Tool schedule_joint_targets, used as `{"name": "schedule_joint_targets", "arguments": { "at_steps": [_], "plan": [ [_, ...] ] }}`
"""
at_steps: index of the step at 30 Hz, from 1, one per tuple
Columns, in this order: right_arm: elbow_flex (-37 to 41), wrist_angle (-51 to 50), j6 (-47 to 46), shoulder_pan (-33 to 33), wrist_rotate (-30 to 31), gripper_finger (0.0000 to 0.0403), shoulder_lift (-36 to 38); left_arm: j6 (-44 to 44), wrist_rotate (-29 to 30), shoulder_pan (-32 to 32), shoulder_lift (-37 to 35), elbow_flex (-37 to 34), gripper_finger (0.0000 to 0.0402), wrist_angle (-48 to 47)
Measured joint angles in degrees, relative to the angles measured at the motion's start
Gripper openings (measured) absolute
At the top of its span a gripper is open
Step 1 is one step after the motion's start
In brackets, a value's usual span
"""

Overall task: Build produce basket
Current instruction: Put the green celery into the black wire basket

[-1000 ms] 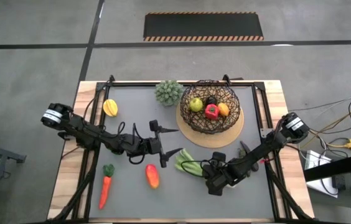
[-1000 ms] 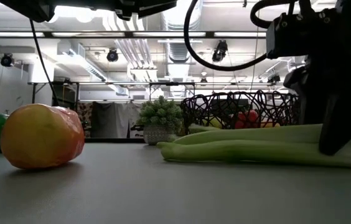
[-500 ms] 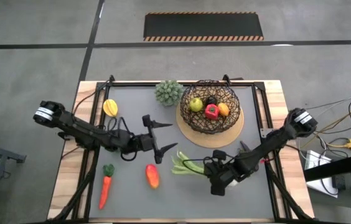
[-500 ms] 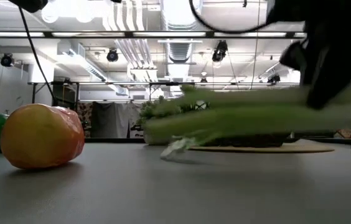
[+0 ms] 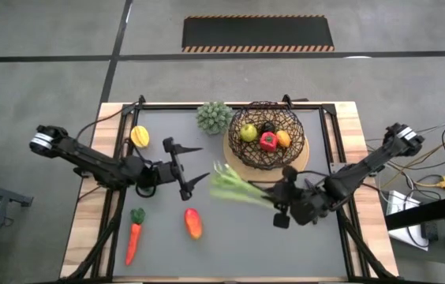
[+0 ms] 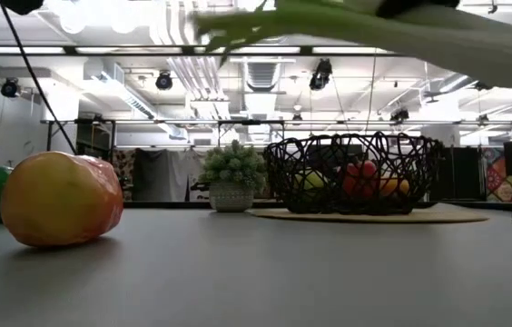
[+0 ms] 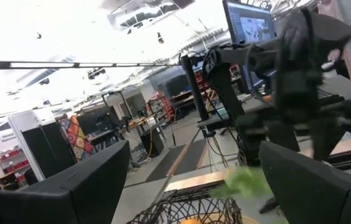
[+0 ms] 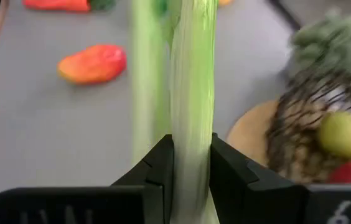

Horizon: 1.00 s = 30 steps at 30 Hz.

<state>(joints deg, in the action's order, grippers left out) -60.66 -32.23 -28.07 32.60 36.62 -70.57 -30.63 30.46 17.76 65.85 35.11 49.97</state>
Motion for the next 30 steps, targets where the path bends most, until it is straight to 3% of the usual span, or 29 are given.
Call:
{"name": "schedule_joint_targets", "arguments": {
  "at_steps": [5, 12, 15, 30],
  "plan": [
    [0.07, 1.29, 1.96, -0.71, 7.84, 0.0068, 3.02, 0.12, -0.03, 0.0, -2.37, -2.0, 0.0338, 0.23],
    [0.31, 3.62, 2.07, -4.36, 27.98, 0.0068, 4.12, 0.01, -0.02, 0.0, -3.77, -2.68, 0.0338, 0.55],
    [1.56, 7.26, 1.85, -7.43, 33.28, 0.0068, 3.64, -0.31, -0.02, 0.0, -3.7, -2.68, 0.0338, 0.37],
    [12.38, 34.14, 1.7, -24.75, 33.94, 0.0068, -3.95, -1.84, 0.0, 0.0, -3.7, -2.88, 0.0338, 0.01]
  ]
}}
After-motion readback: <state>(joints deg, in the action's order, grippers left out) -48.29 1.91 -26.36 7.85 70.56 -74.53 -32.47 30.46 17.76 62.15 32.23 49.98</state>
